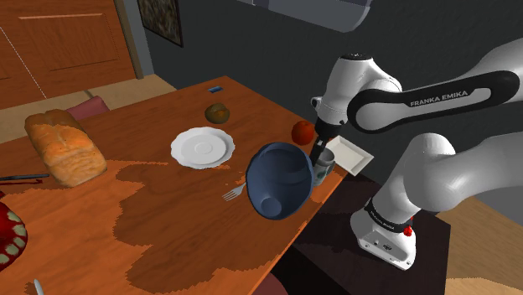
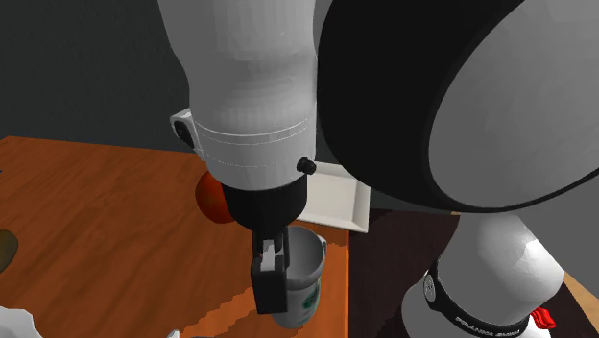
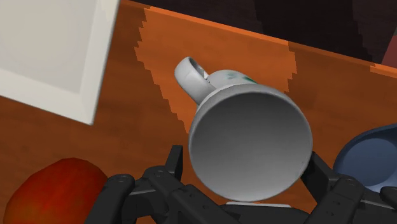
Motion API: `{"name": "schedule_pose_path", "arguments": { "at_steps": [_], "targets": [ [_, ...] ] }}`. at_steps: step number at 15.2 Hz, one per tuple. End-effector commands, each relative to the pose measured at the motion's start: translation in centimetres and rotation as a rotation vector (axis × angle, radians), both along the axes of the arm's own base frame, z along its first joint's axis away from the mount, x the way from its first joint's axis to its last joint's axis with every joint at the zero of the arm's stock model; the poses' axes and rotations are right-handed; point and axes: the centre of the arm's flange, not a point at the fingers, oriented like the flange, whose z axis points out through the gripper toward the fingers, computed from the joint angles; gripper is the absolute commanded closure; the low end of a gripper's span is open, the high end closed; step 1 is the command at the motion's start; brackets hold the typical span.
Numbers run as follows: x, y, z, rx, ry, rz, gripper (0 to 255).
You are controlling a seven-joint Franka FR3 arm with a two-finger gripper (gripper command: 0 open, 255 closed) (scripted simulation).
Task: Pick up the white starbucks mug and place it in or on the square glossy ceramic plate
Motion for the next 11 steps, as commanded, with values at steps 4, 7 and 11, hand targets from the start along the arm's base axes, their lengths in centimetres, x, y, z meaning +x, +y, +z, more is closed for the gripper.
{"name": "schedule_pose_path", "arguments": {
  "at_steps": [4,7,11],
  "targets": [
    [0.0,0.01,0.0,0.0,0.0,0.0,255],
    [-0.02,0.05,-0.04,0.0,0.0,0.0,255],
    [0.0,0.0,0.0,0.0,0.0,0.0,255]
  ]
}}
